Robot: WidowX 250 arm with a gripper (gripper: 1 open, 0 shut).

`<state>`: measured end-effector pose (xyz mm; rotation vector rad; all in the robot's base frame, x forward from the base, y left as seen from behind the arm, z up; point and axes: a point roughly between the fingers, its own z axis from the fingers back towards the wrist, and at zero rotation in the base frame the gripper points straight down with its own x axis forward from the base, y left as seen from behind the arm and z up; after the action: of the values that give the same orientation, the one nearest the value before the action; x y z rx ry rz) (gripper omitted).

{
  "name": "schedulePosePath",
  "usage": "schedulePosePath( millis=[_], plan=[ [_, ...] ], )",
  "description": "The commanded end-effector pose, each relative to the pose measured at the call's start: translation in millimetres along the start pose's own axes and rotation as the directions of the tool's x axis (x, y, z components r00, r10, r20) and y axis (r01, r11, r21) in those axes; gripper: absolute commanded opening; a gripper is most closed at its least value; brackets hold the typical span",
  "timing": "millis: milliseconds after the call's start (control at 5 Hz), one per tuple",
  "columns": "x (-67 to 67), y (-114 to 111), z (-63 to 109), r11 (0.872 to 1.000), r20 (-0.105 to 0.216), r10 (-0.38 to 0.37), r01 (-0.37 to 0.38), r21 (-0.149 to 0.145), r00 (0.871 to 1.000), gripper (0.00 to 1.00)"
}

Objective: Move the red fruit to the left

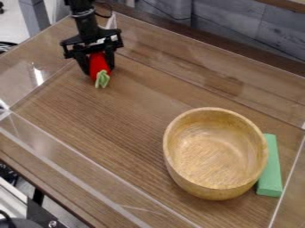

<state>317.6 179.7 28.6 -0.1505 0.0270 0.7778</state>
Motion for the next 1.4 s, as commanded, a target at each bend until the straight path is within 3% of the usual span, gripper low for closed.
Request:
schedulePosePath(
  millis=[0, 200, 400, 600, 1000, 1200],
  plan=[
    [-1.3, -3, 15.8, 0.997, 0.046, 0.072, -0.071, -0.025, 0.996, 0.0],
    [-8.0, -7, 16.8, 0.989, 0.041, 0.142, -0.141, -0.038, 0.989, 0.0],
    [-18.0, -7, 14.8, 0.982, 0.045, 0.189, -0.188, -0.026, 0.981, 1.0],
    [-26.6, -7, 13.5, 0.971, 0.051, 0.237, -0.237, -0.018, 0.97, 1.0],
    [-30.6, -5, 69.2, 0.987, 0.034, 0.16, -0.159, -0.026, 0.987, 1.0],
    [-35.9, -6, 83.6, 0.992, 0.03, 0.113, -0.111, -0.051, 0.993, 1.0]
  ],
)
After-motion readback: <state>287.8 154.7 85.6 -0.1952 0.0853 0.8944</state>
